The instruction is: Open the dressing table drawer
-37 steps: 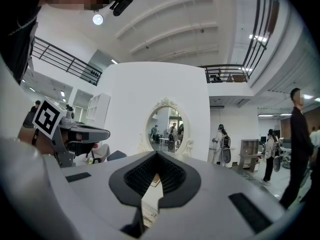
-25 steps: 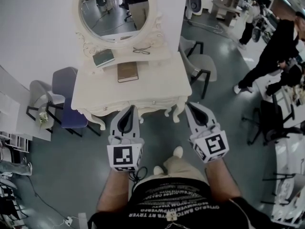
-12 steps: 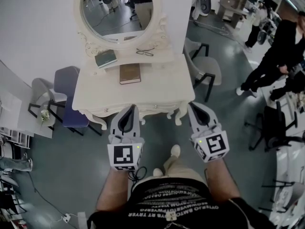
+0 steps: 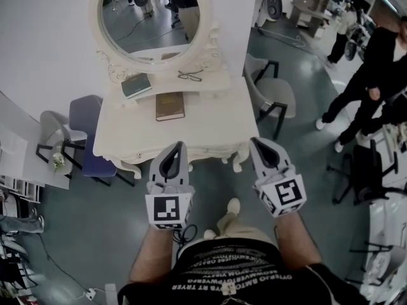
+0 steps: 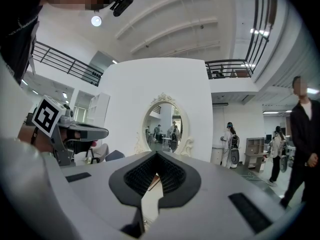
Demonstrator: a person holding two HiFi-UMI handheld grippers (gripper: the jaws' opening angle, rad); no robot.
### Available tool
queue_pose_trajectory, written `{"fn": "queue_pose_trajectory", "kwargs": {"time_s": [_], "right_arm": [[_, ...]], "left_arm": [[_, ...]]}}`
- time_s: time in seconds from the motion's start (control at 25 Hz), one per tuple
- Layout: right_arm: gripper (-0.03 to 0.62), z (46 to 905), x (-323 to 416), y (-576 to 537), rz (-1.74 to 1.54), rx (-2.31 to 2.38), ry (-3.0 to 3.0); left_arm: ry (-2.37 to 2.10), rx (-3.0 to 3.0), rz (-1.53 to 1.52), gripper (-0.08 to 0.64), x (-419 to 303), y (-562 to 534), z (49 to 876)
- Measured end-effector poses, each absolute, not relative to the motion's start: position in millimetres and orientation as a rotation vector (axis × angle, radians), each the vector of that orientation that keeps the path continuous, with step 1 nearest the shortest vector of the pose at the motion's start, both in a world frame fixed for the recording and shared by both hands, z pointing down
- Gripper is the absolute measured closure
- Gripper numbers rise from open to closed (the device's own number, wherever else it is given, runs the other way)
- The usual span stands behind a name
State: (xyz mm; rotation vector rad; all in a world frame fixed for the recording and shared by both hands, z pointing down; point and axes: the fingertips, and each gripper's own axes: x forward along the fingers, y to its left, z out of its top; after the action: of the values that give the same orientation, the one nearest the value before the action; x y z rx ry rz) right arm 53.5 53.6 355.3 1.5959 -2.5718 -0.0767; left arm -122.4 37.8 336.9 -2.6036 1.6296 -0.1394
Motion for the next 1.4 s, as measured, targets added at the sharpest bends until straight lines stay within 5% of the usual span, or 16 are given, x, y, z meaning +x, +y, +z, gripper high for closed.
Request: {"fn": "queue_pose_trajectory", "kwargs": {"time_s": [1.4], "right_arm": [[0.591, 361.9, 97.1, -60.4, -0.035, 1.519, -2.605]], "left_arm": [[1.692, -2.601, -0.207, 0.558, -83.5, -78.9, 348.0]]}}
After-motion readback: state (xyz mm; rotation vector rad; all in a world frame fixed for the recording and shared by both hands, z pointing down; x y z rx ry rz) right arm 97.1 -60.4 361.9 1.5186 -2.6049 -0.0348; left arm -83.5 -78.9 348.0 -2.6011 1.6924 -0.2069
